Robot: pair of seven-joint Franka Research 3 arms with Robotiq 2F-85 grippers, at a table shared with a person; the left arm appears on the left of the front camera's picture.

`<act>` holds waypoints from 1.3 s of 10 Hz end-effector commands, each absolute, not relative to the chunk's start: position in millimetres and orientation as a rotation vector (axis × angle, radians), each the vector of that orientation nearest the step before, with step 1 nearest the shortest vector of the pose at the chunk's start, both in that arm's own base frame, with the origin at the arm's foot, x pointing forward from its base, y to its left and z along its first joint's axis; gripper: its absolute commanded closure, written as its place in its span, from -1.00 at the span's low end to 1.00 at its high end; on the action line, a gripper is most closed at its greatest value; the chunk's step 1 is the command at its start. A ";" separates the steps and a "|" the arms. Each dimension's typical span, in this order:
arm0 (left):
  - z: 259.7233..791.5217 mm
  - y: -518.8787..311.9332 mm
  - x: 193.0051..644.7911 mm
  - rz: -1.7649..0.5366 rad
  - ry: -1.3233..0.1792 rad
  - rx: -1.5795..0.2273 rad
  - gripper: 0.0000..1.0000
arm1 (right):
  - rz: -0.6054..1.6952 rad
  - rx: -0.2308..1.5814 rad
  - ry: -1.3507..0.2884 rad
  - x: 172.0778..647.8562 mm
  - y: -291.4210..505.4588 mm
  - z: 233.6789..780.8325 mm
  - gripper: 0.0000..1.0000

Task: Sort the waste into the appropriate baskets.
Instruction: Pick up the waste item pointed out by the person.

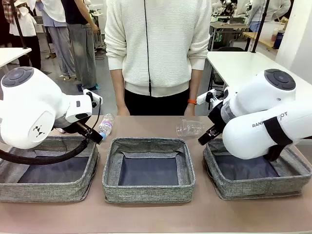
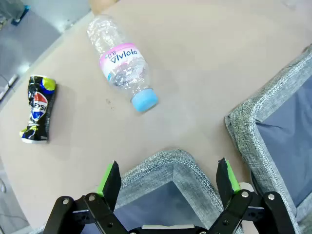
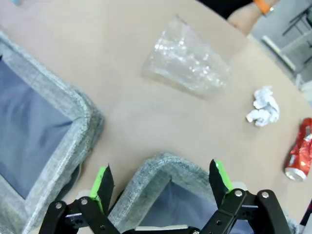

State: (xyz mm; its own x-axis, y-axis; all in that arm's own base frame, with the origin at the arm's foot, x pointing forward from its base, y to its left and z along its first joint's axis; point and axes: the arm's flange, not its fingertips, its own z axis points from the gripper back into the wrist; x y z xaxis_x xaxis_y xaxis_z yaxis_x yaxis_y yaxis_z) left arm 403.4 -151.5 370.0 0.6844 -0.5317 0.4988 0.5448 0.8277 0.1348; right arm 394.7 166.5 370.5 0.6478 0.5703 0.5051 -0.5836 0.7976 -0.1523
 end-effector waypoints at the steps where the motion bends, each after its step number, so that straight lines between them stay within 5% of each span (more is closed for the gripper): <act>1: 370.0 -151.6 403.4 -0.603 -0.551 -0.025 -1.00 | 0.656 0.025 -0.566 394.8 166.5 370.6 -1.00; 10: 370.0 -151.5 403.4 -0.603 -0.551 -0.025 -1.00 | 0.657 0.025 -0.566 394.7 166.6 370.5 -1.00; 13: 495.6 -98.1 324.7 -0.608 -0.708 -0.128 -1.00 | 0.703 0.058 -0.694 332.5 138.9 490.5 -1.00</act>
